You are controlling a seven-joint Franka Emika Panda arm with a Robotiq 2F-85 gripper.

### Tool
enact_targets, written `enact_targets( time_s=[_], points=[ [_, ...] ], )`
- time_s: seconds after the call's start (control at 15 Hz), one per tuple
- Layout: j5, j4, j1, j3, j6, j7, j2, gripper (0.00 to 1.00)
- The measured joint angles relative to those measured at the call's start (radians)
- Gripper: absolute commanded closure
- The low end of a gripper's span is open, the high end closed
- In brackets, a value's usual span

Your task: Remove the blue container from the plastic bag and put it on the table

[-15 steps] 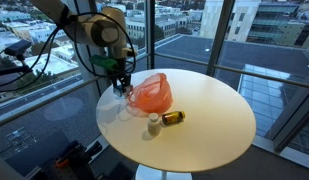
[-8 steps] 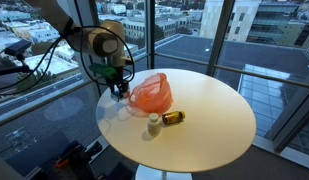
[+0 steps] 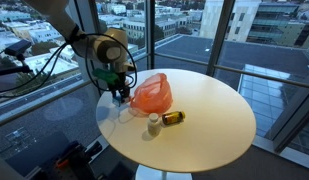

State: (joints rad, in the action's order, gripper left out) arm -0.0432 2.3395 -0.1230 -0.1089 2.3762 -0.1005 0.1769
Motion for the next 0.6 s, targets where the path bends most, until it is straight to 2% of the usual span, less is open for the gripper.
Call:
enact_targets(
  time_s=[0.6],
  points=[
    [0.001,0.0,0.009,0.026,0.073,0.0,0.036,0.61]
  ],
)
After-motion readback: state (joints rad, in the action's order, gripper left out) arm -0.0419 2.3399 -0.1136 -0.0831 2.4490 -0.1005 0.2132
